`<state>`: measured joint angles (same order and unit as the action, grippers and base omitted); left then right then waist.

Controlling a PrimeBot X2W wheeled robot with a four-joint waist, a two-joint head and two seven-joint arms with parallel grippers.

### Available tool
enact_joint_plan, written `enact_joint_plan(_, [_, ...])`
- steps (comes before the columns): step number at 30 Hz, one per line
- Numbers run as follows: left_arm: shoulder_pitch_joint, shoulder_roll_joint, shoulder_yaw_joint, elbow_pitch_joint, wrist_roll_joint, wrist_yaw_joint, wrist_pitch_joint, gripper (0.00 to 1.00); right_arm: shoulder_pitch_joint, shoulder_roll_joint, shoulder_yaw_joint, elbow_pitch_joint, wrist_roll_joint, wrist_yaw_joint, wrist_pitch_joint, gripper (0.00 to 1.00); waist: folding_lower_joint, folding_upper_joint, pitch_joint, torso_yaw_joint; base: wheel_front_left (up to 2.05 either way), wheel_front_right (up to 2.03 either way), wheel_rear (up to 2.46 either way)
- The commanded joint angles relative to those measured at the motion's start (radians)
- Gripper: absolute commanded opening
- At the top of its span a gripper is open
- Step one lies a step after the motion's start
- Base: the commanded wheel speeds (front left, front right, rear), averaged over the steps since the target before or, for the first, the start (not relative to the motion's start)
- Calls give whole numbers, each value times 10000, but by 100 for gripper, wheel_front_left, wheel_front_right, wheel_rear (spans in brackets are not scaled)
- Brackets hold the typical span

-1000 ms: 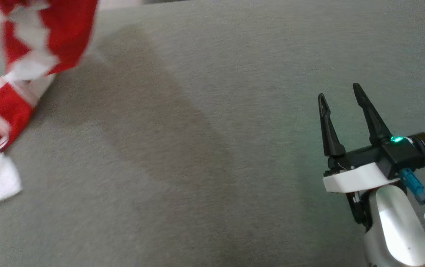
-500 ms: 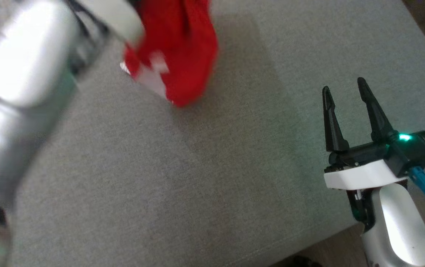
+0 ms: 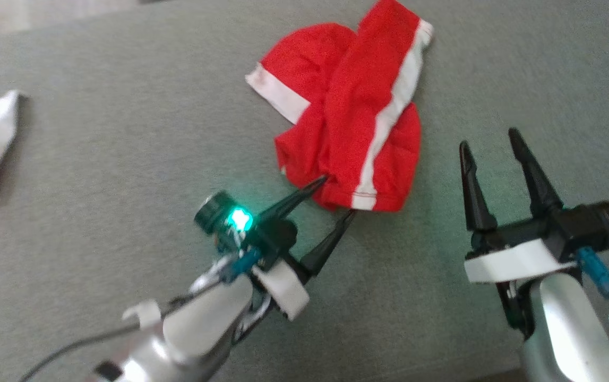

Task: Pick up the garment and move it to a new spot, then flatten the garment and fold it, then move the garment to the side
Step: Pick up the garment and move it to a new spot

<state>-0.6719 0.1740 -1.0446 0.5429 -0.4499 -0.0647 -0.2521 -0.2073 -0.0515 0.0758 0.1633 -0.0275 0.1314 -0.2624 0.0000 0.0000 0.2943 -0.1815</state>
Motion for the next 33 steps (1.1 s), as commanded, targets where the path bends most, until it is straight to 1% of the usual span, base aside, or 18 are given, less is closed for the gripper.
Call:
enact_joint_plan(1, [46,77,486,-349,217,181,-93,100,147,12,159,-231,-76,-7,6,100,0,0,-566,570,0,0,0])
enact_joint_plan(4, [1101,141,1042,-917,573,663,-94,100,418,12,159,-83,-169,-7,6,100,0,0,-1090,963,0,0,0])
enact_joint_plan(7, [2382,340,1885,-1658,651,1041,-95,100,766,12,84,46,-199,-7,6,100,0,0,-1673,1313,0,0,0])
enact_joint_plan(9, [3285,468,2643,-2211,677,1378,-95,100,1039,12,22,144,-154,-7,6,100,0,0,-2060,1507,0,0,0])
enact_joint_plan(12, [4661,489,3965,-3040,712,1919,-96,100,1465,12,-106,254,-83,-7,6,100,0,0,-2558,1790,0,0,0])
enact_joint_plan(15, [5883,284,5317,-3810,863,2316,-96,100,1834,12,-161,351,51,-7,6,100,0,0,-2890,1985,0,0,0])
enact_joint_plan(18, [6874,-97,6580,-4623,1315,2600,-96,100,2114,12,-55,419,237,-7,6,100,0,0,-3156,2117,0,0,0])
enact_joint_plan(21, [7646,-495,7475,-5237,1821,2505,-96,100,2373,12,30,445,411,-7,6,100,0,0,-3379,2226,0,0,0])
enact_joint_plan(26, [8676,-978,8394,-5955,2779,2227,-97,100,2762,12,264,266,632,-7,6,100,0,0,-3595,2333,0,0,0])
enact_joint_plan(29, [8880,-1104,8671,-6011,2989,2114,-97,100,2893,12,244,188,634,-7,6,100,0,0,-3626,2350,0,0,0])
enact_joint_plan(33, [8920,-1164,8786,-6082,3520,2008,-97,100,2996,12,215,117,677,-7,6,100,0,0,-3625,2353,0,0,0])
